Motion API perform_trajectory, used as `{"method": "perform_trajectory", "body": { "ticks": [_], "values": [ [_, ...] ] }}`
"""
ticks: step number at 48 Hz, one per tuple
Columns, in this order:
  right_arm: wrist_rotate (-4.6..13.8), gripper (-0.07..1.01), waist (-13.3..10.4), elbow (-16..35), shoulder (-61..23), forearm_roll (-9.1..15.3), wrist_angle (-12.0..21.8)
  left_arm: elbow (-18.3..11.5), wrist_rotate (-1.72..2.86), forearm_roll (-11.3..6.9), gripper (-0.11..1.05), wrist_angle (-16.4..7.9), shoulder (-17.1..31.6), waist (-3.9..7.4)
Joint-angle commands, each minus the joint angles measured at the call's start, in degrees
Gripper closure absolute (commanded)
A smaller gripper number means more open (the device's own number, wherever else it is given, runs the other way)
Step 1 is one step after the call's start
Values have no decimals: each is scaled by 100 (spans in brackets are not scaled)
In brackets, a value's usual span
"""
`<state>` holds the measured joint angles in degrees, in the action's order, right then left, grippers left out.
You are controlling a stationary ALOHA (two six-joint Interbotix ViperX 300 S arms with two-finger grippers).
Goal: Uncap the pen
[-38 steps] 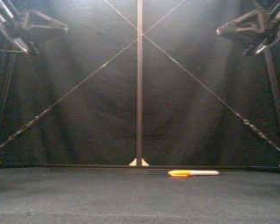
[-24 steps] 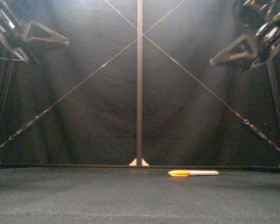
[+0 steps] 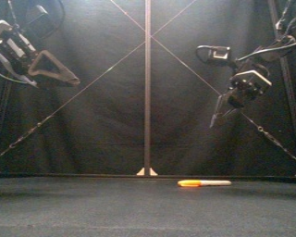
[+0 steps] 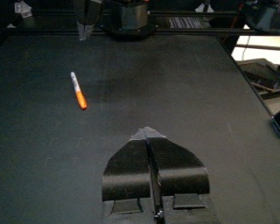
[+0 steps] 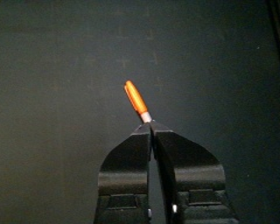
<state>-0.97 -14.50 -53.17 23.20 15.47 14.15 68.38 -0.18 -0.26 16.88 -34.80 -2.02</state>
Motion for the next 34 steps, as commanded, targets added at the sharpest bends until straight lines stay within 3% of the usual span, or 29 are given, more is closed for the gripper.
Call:
{"method": "perform_trajectory", "body": {
  "ticks": [1, 6, 14, 34],
  "values": [
    [18, 48, -70, 308, -343, 220, 185, -158, 0, 18, 95, 26, 62, 0],
    [18, 36, -158, 475, -729, 272, 378, -158, 0, 18, 95, 26, 62, 26],
    [18, 21, -281, 677, -1397, 237, 413, -141, 0, 9, 95, 26, 62, 35],
    [9, 19, -598, 949, -2250, 114, 448, -105, 9, -9, 95, 26, 62, 35]
  ]
}}
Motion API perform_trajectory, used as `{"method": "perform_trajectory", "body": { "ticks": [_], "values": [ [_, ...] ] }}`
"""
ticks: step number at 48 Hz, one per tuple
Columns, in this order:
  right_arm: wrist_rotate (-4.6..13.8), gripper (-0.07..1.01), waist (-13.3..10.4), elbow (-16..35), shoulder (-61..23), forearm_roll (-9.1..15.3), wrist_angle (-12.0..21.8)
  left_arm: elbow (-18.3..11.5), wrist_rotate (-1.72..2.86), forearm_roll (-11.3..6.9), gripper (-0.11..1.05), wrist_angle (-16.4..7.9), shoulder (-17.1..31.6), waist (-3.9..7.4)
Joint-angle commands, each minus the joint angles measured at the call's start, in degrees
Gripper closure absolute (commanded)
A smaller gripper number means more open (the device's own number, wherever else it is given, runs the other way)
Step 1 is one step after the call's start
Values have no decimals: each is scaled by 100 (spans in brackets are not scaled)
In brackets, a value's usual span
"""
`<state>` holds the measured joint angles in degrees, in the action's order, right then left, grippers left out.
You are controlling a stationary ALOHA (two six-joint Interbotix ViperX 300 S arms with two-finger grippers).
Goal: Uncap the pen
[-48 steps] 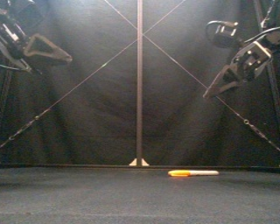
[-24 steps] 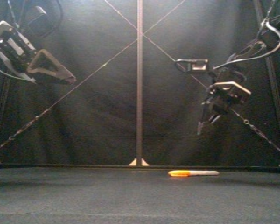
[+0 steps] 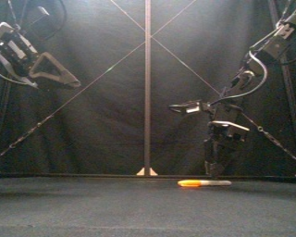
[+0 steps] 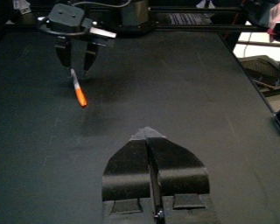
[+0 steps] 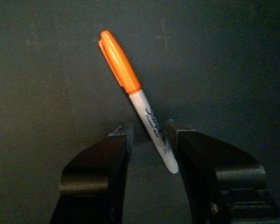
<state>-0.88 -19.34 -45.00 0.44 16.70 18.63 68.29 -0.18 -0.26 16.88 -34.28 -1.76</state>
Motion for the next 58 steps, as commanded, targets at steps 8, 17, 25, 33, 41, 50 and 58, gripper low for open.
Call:
{"method": "perform_trajectory", "body": {
  "ticks": [8, 17, 25, 33, 41, 50, 58],
  "values": [
    [0, 19, -202, 105, -44, -18, 35, -105, 9, -9, 93, 26, 9, 0],
    [-26, 25, -202, 70, -149, 9, 299, -105, 26, -9, 84, 26, 9, 9],
    [-26, 40, -158, 53, -202, -18, 352, -105, 44, -9, 70, 35, 9, 0],
    [35, 49, -132, 105, -62, -9, 431, -132, 44, -141, 58, 88, 9, 9],
    [141, 49, 158, 343, 466, -9, 308, -193, 44, -492, 46, 308, 9, 79],
    [141, 49, 650, 712, 932, -9, 70, -220, 35, -932, 36, 650, 9, 141],
    [141, 49, 1037, 976, 1011, -18, -149, -229, 35, -1266, 26, 967, 35, 158]
  ]
}}
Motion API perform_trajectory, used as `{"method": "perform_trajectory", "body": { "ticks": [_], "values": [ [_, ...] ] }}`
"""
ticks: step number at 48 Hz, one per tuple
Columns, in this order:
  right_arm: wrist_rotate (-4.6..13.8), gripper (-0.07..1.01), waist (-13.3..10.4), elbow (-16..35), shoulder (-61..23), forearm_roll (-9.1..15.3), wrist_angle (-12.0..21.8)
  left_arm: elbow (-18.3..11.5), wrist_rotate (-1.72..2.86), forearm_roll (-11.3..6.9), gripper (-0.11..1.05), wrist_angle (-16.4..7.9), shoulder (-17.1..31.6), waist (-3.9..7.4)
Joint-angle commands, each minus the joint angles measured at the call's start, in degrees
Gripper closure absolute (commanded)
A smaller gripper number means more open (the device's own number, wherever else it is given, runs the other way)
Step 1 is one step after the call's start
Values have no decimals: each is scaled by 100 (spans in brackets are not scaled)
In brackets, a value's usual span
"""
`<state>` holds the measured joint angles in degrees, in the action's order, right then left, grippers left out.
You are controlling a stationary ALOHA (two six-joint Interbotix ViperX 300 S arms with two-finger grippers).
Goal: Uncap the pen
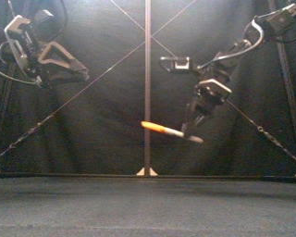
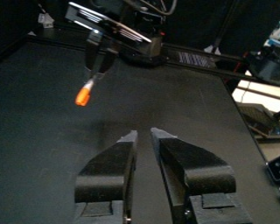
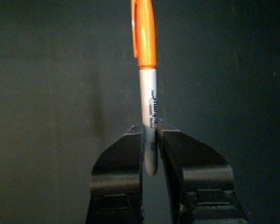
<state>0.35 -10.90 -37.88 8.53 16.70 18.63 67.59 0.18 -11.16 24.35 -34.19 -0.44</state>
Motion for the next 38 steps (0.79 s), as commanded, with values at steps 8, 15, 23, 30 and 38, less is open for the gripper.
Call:
{"method": "perform_trajectory", "body": {
  "ticks": [8, 15, 23, 30, 38],
  "values": [
    [9, 49, 413, 501, 141, 9, -281, -193, 0, -396, 16, 466, 255, 44],
    [0, 49, 563, 668, 70, 26, -396, -378, 0, -501, 8, 483, 563, 44],
    [0, 49, 633, 826, -79, 53, -431, -677, 0, -527, 7, 492, 1055, 53],
    [-18, 49, 659, 949, -264, 88, -431, -958, 0, -554, 7, 501, 1485, 70],
    [-18, 49, 677, 1063, -422, 149, -422, -1204, 0, -554, 7, 501, 1916, 141]
  ]
}}
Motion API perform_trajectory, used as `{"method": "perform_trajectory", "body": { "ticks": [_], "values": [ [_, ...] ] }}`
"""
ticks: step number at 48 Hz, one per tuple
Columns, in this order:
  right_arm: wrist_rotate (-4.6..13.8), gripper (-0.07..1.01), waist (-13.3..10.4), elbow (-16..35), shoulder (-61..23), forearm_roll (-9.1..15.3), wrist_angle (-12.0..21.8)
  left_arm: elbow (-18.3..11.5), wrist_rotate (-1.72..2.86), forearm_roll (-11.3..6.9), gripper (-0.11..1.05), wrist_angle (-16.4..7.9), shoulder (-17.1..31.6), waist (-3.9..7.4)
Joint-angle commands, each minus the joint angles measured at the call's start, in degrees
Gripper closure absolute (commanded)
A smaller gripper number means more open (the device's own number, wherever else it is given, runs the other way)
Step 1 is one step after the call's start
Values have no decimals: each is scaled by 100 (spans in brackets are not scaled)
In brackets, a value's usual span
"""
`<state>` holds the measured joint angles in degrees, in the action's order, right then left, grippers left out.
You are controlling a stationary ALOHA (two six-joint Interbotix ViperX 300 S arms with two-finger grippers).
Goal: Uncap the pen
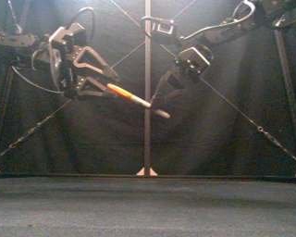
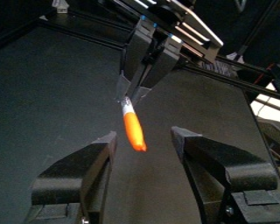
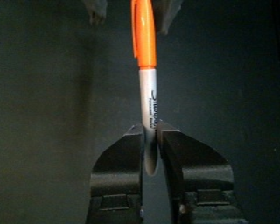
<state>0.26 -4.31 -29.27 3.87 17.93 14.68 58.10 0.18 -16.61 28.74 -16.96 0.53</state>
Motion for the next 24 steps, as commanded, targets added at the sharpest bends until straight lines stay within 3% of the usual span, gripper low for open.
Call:
{"method": "perform_trajectory", "body": {
  "ticks": [1, 17, 24],
  "values": [
    [-9, 49, 9, 211, 35, 26, -26, -272, 0, -9, 7, 62, 237, 44],
    [0, 49, 18, 246, 9, 35, -18, -439, 0, -88, 9, 97, 431, 237],
    [0, 49, 26, 237, 9, 35, -9, -404, 9, -97, 9, 97, 387, 237]
  ]
}}
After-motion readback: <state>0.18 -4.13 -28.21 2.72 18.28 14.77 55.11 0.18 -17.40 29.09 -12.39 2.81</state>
